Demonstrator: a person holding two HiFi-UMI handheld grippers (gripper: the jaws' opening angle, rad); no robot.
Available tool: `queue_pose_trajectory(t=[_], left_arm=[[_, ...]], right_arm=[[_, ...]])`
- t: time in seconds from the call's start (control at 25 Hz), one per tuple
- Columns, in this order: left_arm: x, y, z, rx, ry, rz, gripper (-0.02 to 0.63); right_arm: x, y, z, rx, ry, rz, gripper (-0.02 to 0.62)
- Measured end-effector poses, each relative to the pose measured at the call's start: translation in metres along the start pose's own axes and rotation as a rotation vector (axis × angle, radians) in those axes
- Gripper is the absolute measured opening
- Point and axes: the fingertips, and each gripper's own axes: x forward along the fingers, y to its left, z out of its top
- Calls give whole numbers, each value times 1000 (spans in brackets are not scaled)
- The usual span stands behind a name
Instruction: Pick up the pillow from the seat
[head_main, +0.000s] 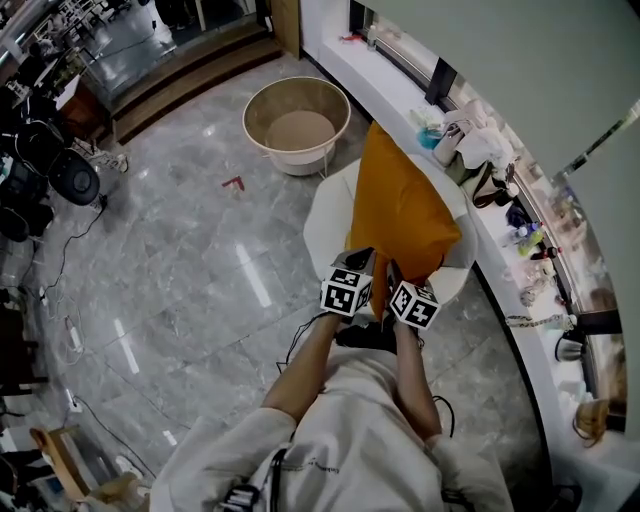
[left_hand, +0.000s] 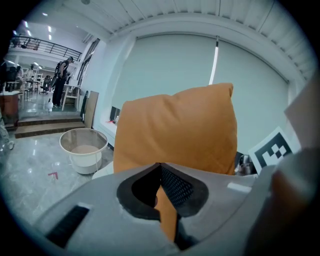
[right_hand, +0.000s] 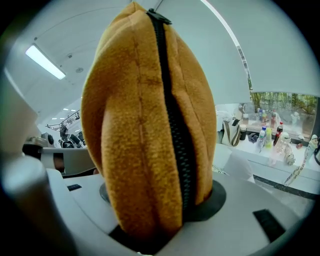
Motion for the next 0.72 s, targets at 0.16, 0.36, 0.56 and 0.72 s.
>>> queue_pose_trajectory(t=[0.16, 0.36, 0.56, 0.72], left_arm=[[5, -8, 1, -5, -3, -10, 9], [4, -7, 5, -9, -22, -13, 9], [-5, 7, 11, -8, -33, -9, 9], [-5, 16, 12, -17, -36, 5, 9]], right_arm=[[-2, -1, 1, -41, 12, 0, 227], [-2, 0, 8, -75, 11, -5, 227], [6, 21, 4, -74, 13, 1, 227], [14, 30, 6, -80, 17, 23, 227]])
